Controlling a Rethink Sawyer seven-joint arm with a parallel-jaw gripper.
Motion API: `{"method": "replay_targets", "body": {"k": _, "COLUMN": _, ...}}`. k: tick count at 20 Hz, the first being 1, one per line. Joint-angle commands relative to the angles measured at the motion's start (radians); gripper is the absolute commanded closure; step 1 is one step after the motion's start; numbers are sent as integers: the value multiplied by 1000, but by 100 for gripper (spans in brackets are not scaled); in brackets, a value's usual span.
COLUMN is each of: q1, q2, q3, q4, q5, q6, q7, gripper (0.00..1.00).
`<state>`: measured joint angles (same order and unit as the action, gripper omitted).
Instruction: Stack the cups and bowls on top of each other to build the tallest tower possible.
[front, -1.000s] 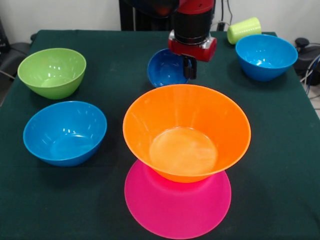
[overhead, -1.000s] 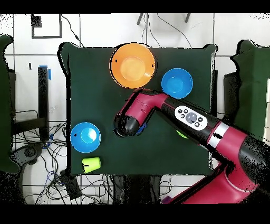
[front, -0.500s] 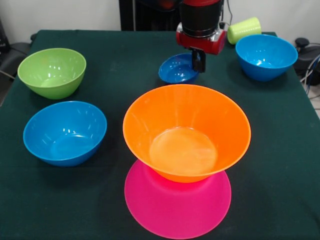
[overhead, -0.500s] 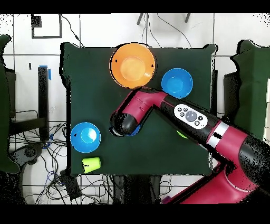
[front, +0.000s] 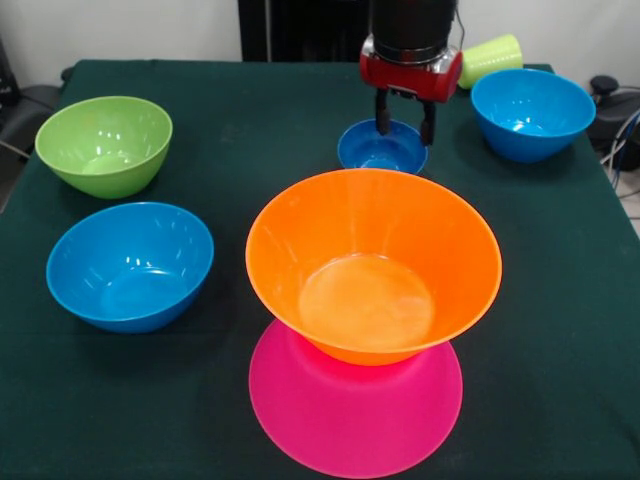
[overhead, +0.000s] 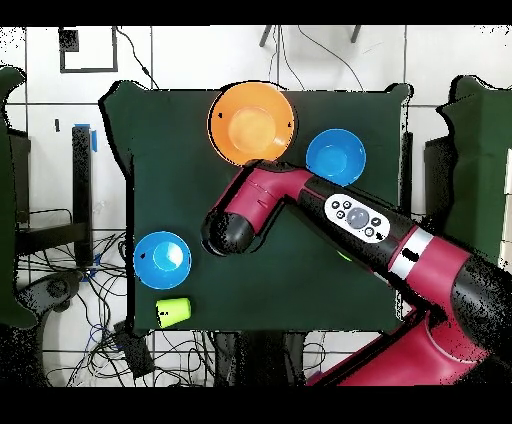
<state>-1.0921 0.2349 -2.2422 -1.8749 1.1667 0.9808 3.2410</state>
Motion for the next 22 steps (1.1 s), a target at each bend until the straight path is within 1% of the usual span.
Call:
{"method": "replay_targets", "body": {"k": 1, "q1": 55, "q2": -18, "q3": -69, "q4": -17, "q5": -44, "q6": 63, "q7": -154, "gripper": 0}}
{"method": "replay_targets", "body": {"k": 3, "q1": 56, "q2": -14, "q3": -72, "q4": -7, "q5": -34, "q6": 67, "q7": -175, "gripper": 0}}
{"method": "replay_targets", "body": {"k": 6, "q1": 56, "q2": -17, "q3": -74, "q4": -10, "q5": -35, "q6": 67, "q7": -173, "gripper": 0}}
{"method": "replay_targets", "body": {"k": 14, "q1": 58, "q2": -7, "q3": -69, "q4": 8, "q5": -11, "q6": 81, "q7": -191, "gripper": 0}}
{"method": "replay_targets", "body": {"k": 18, "q1": 71, "q2": -19, "q3": -108, "q4": 14, "q5": -59, "q6": 69, "q7": -132, "gripper": 0}}
{"method": "replay_targets", "body": {"k": 22, "q1": 67, "q2": -6, "q3": -113, "q4": 27, "q5": -60, "q6": 60, "q7": -150, "gripper": 0}}
